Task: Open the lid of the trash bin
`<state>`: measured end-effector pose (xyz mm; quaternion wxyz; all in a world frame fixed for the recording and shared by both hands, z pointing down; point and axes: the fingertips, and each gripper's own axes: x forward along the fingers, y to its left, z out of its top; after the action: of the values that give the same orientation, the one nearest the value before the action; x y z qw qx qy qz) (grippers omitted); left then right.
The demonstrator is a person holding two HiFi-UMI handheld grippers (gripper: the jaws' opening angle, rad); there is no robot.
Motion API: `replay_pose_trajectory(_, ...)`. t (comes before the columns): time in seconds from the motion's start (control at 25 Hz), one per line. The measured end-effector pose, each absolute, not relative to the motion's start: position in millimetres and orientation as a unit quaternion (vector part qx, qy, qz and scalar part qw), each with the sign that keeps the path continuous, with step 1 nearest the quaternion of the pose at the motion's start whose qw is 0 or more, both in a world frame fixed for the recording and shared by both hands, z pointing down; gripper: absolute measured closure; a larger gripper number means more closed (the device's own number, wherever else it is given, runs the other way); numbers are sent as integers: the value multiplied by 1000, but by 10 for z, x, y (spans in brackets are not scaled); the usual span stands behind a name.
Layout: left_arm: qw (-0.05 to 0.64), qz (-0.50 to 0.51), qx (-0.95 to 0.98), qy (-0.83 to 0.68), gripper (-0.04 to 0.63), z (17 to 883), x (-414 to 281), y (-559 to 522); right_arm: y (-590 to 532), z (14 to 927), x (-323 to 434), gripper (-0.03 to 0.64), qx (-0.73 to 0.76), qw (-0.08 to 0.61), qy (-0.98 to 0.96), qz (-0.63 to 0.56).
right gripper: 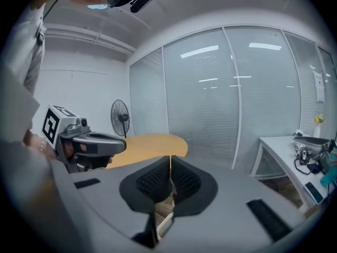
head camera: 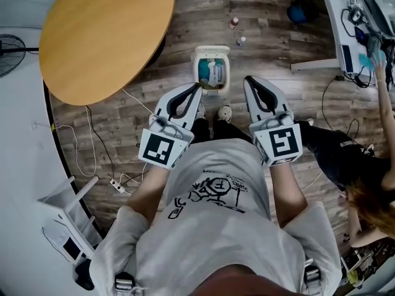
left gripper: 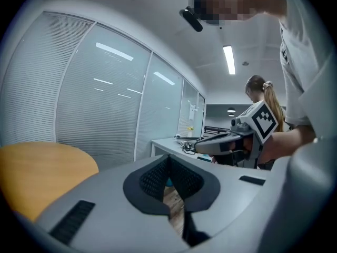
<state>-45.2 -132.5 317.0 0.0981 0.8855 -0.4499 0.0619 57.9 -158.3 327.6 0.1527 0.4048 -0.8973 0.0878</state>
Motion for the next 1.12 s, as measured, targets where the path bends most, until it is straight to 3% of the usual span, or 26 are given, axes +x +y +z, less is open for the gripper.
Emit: replay_pose_trajectory(1.12,32,18,894,-446,574,1737,-377,-965,-1103,1750,659,604,407,73,-910,33)
